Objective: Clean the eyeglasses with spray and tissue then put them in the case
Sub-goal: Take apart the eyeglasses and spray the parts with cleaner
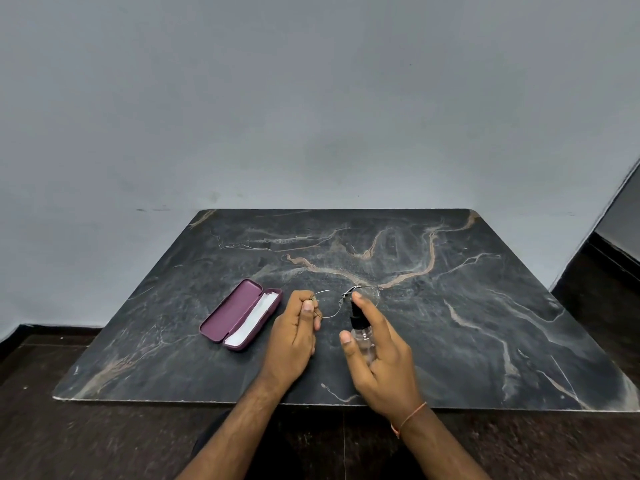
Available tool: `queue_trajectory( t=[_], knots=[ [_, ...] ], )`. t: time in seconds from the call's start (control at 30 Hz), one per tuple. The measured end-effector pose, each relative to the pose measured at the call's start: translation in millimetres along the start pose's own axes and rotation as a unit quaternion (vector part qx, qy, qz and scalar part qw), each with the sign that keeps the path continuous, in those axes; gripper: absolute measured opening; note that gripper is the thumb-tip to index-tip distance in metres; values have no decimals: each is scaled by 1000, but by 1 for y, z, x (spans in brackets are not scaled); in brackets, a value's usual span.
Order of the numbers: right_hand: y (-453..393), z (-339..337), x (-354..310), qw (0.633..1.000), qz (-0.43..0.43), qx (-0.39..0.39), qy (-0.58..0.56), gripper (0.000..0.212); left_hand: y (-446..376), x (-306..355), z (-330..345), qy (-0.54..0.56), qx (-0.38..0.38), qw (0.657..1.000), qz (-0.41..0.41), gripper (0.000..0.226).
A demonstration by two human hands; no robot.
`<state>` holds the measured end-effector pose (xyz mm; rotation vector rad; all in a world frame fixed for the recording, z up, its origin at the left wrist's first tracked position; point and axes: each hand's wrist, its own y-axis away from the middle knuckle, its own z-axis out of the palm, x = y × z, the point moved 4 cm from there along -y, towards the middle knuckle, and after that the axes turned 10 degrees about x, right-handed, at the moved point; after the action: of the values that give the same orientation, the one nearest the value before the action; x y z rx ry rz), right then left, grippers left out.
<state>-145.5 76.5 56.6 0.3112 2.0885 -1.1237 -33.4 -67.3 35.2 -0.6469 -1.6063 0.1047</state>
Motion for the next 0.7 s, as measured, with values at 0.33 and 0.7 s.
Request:
queue_trajectory(
  t=[0.33, 0.7],
  knots=[
    [-1, 13, -5, 1000, 5, 8, -4, 64, -1, -3, -1, -18, 1, 1000, 20, 25],
    [-13, -24, 32, 986, 101, 124, -49, 60, 0, 0, -1, -13, 9, 1000, 14, 26]
  ],
)
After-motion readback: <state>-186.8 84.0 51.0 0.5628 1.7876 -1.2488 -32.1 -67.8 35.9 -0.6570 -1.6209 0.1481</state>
